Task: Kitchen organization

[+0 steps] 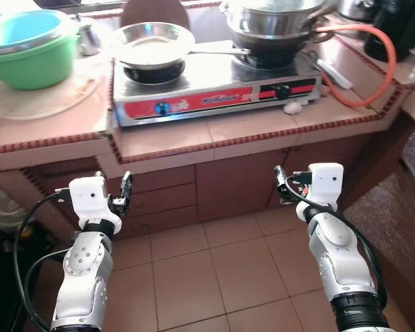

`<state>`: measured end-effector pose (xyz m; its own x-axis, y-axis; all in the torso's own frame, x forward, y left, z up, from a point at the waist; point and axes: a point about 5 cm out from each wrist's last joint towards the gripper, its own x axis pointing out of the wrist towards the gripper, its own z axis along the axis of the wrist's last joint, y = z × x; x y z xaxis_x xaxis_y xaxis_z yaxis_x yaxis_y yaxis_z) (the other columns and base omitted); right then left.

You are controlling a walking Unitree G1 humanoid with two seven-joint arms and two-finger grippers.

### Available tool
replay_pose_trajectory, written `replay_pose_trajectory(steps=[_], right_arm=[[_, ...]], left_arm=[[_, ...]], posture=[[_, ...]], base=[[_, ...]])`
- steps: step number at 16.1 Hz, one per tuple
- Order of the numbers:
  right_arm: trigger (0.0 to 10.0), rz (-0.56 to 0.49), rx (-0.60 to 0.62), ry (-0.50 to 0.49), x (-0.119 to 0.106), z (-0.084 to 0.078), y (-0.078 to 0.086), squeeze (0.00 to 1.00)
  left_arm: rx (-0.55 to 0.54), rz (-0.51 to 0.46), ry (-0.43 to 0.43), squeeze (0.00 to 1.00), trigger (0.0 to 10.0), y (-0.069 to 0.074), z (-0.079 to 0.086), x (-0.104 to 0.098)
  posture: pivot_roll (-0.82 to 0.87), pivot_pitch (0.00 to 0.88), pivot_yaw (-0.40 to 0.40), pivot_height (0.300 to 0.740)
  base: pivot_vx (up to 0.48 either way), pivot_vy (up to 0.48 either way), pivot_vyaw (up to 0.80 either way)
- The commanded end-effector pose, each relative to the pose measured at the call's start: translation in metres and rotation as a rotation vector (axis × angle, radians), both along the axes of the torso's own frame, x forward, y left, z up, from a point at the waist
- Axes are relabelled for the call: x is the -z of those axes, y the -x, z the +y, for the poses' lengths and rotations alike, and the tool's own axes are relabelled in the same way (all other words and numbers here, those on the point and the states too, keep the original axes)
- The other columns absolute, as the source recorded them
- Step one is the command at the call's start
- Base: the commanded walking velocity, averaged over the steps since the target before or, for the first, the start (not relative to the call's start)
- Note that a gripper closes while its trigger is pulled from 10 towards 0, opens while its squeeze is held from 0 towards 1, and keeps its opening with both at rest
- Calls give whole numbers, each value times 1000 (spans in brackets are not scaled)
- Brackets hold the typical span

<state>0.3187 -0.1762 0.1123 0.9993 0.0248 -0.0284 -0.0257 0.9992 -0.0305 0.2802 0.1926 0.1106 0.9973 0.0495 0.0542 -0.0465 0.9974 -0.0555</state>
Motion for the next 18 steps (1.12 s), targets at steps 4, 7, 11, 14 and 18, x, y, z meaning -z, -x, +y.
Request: replay_pose_trajectory(steps=[4,7,11,14,18], right_arm=[[10000,-24,-22,3,-8,3,-1,0],[10000,-29,-15,2,-9,3,0,0],[10000,-24,-4,5,-7,-2,4,0],[10000,-21,2,2,-7,-2,5,0],[10000,-19,-2,-4,-7,0,7,0]], left_arm=[[-30,25,-71,0,10000,3,12,4],[34,39,6,0,10000,2,6,6],[98,39,46,0,10000,1,0,6],[120,30,61,0,10000,0,-4,3],[135,21,67,0,10000,0,-7,2]], posture=[[-124,75,33,740],[-131,73,35,740],[-139,80,40,740],[-143,88,46,740],[-143,98,47,740]], base=[[0,0,-788],[0,0,-788],[0,0,-788],[0,0,-788],[0,0,-788]])
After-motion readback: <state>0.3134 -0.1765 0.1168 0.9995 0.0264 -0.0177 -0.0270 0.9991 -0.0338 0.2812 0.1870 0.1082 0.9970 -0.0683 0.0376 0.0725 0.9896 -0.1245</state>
